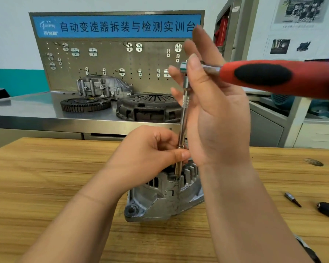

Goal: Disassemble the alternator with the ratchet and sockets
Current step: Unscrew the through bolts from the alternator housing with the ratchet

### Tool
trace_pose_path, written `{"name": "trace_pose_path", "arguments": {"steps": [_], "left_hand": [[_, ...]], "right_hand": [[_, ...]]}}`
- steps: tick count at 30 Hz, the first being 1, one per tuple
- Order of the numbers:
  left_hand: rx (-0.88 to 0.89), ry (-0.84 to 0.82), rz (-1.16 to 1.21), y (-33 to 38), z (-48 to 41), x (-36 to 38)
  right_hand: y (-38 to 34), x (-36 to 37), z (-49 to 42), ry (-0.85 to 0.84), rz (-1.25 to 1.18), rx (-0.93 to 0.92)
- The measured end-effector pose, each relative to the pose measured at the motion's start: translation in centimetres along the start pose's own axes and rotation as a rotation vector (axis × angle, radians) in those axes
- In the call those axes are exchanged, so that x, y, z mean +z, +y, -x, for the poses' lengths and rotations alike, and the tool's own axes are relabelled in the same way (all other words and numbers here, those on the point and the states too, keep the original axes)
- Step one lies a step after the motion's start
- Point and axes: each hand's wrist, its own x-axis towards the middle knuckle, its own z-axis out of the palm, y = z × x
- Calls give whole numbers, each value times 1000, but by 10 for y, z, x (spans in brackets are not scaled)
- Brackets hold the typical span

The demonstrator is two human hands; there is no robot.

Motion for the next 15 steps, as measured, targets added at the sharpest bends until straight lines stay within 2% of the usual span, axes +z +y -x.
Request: {"name": "trace_pose_path", "arguments": {"steps": [4, 6, 11, 13, 15], "left_hand": [[21, -111, 41, 3, 3, -5], [32, -113, 48, 1, 3, -5], [3, 52, -5, -2, 0, 3], [12, 61, 15, -1, 0, 2], [16, -6, 34, 0, 1, -3]], "right_hand": [[-1, -1, 2, -6, -137, 125], [-2, -2, 1, 22, -159, 185], [-3, 0, 1, 30, -27, 50], [-3, -1, 0, 11, -18, 23], [-3, -1, 1, -18, -83, 61]]}}
